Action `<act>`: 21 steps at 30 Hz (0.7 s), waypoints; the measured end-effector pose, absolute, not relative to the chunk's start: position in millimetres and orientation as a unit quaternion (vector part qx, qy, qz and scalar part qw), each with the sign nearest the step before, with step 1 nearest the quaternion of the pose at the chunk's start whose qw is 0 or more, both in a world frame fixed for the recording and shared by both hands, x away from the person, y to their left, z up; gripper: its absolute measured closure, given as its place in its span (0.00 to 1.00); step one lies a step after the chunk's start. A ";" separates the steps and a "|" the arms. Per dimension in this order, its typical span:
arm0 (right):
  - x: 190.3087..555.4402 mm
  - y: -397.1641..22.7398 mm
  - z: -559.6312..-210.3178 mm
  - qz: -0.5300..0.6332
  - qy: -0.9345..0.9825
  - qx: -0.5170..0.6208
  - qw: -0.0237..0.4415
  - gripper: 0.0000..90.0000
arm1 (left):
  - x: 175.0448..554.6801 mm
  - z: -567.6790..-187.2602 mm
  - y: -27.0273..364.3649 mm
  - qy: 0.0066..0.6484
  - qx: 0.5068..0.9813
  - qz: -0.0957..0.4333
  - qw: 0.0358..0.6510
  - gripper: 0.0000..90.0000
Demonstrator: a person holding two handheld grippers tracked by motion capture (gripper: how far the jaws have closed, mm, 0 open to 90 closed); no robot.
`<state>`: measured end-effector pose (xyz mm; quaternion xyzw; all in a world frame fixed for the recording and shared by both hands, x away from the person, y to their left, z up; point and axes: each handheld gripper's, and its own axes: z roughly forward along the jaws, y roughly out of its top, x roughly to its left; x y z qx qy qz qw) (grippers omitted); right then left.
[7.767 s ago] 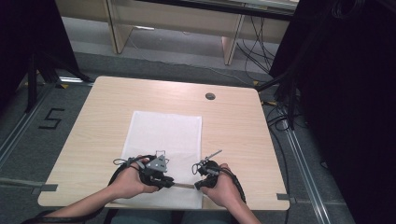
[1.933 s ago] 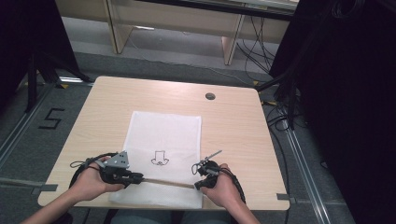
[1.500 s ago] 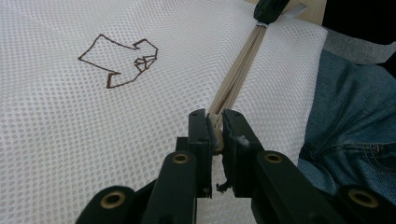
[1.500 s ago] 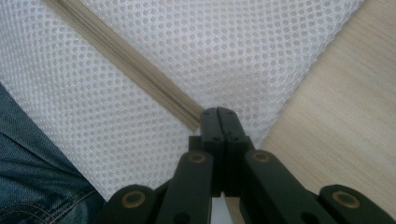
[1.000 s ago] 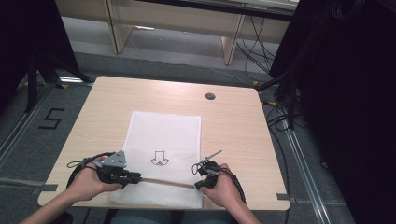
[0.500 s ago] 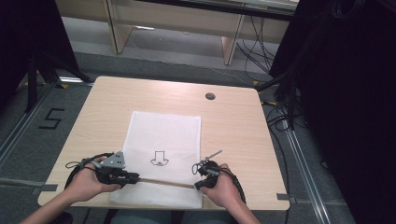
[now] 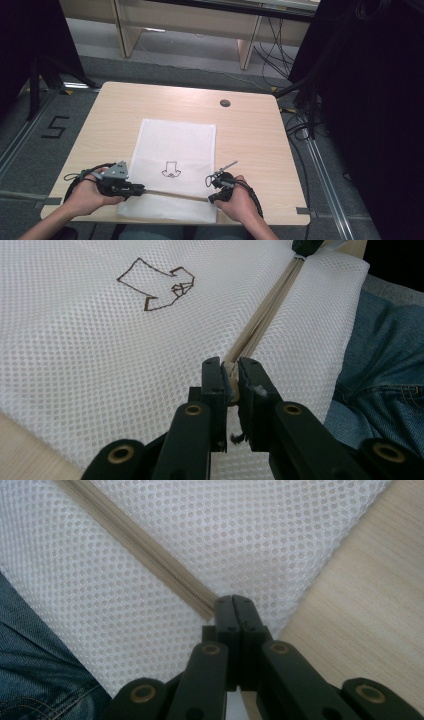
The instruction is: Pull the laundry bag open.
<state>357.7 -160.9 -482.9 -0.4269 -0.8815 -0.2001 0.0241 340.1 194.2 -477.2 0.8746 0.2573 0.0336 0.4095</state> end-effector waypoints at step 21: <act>358.4 -160.8 -483.3 -0.199 -0.882 -0.427 0.022 1.00 | 337.4 -479.3 205.7 0.277 0.864 0.028 0.419 0.91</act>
